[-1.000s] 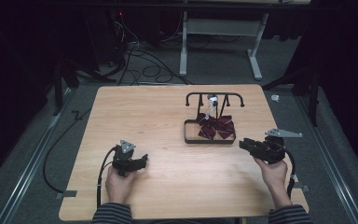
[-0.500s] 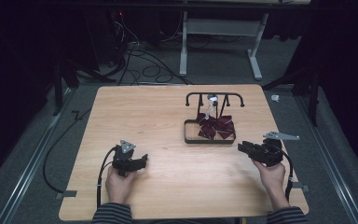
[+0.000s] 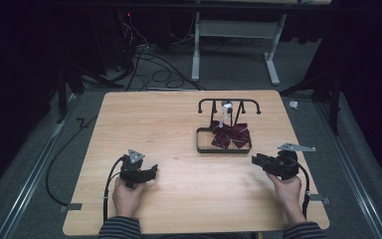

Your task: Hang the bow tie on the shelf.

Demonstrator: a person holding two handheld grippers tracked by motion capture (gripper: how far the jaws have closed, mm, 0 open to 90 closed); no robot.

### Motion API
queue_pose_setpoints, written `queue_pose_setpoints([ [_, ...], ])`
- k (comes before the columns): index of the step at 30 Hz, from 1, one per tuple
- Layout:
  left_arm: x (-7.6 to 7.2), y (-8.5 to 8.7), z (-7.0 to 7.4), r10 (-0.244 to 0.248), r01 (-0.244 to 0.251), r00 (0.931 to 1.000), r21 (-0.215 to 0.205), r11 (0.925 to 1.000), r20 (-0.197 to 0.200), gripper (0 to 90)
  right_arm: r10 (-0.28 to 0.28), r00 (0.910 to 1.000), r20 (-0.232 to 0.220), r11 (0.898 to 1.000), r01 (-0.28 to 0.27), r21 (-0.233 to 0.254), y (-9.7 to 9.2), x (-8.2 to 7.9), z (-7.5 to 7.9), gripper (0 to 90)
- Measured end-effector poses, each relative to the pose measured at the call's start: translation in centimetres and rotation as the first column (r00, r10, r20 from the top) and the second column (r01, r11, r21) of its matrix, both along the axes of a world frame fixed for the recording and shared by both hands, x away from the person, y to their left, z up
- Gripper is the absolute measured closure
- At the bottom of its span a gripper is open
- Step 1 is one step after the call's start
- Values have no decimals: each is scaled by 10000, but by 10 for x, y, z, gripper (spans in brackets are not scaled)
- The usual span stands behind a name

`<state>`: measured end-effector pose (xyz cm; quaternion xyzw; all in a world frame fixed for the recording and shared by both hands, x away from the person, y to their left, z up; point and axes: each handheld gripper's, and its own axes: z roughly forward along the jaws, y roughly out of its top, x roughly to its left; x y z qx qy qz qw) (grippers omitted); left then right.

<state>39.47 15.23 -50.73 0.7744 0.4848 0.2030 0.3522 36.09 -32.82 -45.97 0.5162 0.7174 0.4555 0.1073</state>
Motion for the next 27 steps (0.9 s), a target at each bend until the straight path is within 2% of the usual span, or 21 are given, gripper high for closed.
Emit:
queue_pose_setpoints([
  [27,0,0,0,0,0,10000,-1,10000,0,263,102,9985,-543,9991,-124,-406,15,6,-26,666],
])
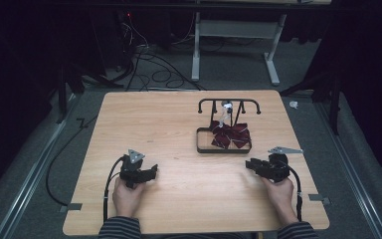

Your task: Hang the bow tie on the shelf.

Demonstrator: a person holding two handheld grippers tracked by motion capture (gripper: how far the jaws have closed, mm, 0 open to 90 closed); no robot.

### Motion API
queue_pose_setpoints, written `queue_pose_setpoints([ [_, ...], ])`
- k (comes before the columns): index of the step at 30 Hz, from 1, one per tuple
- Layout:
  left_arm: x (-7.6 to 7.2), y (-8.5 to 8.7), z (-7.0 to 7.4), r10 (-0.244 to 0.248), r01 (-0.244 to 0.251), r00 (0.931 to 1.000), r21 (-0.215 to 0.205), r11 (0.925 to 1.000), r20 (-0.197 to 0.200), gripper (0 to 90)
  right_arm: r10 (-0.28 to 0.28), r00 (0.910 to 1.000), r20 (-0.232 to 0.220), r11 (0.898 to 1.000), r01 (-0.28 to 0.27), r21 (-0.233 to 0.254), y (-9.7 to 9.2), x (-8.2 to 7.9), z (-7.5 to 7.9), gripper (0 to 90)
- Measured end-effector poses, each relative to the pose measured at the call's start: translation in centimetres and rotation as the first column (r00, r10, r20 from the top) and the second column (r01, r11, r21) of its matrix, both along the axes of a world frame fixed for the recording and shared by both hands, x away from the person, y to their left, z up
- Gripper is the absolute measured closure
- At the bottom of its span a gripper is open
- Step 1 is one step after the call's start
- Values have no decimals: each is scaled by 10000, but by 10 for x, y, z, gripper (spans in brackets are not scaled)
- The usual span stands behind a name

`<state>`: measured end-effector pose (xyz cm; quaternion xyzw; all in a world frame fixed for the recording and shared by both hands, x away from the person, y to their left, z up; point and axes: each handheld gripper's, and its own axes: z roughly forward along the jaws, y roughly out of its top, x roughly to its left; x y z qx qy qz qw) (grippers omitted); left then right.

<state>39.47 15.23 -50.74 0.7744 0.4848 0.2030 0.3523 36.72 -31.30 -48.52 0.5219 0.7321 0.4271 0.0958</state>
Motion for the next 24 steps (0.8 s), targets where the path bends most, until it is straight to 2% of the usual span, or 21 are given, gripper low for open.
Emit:
queue_pose_setpoints([
  [16,0,0,0,-9,9,10000,31,10000,-18,263,125,9999,20,9991,-124,-395,13,5,-10,640],
  [24,0,0,0,-5,5,10000,24,10000,-16,263,100,9999,-27,9966,-102,-823,18,7,-14,616],
])
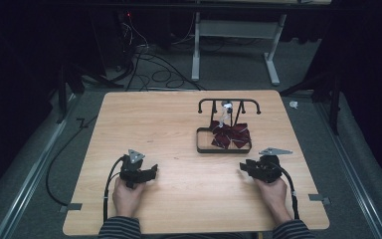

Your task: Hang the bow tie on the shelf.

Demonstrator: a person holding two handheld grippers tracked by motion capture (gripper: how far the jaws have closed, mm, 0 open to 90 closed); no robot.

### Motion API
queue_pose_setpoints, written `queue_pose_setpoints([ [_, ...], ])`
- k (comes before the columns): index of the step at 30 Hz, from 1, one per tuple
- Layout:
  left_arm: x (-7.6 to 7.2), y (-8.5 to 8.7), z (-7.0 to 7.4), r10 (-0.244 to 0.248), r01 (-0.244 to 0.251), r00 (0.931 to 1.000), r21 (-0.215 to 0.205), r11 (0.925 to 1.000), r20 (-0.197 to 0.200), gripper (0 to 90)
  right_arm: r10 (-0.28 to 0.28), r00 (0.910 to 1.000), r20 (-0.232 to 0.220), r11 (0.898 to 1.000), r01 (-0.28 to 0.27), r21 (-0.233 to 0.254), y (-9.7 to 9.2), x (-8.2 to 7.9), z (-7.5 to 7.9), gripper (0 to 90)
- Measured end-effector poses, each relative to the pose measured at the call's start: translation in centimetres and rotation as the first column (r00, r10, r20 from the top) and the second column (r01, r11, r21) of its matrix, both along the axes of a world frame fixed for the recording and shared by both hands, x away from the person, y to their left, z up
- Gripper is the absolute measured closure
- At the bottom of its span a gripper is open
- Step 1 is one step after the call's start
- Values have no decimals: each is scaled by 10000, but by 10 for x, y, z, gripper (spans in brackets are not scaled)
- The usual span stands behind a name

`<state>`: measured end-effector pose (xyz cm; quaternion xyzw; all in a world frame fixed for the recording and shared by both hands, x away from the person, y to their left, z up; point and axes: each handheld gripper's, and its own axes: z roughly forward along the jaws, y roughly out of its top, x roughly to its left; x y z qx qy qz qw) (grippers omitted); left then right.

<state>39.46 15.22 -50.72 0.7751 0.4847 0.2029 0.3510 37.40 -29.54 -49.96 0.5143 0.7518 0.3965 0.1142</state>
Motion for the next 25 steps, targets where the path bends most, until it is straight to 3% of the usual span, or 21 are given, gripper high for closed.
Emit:
queue_pose_setpoints([
  [12,0,0,0,-4,4,10000,-3,10000,-2,263,16,9975,705,9952,53,-976,11,-5,-2,553],
  [13,0,0,0,-10,10,10000,7,10000,-8,263,103,9965,825,9892,20,-1467,16,-7,-2,529],
  [14,0,0,0,-10,10,10000,7,10000,-8,262,103,9965,825,9892,20,-1467,16,-7,-2,529],
  [15,0,0,0,-8,8,10000,7,10000,-6,262,319,9934,1102,9763,-74,-2165,23,-9,-2,504],
  [17,0,0,0,-11,11,10000,9,10000,-8,263,353,9920,1211,9718,-59,-2356,25,-11,-2,499],
  [25,0,0,0,-4,4,10000,11,10000,-2,263,266,9937,1089,9749,-17,-2225,24,-10,-2,482],
])
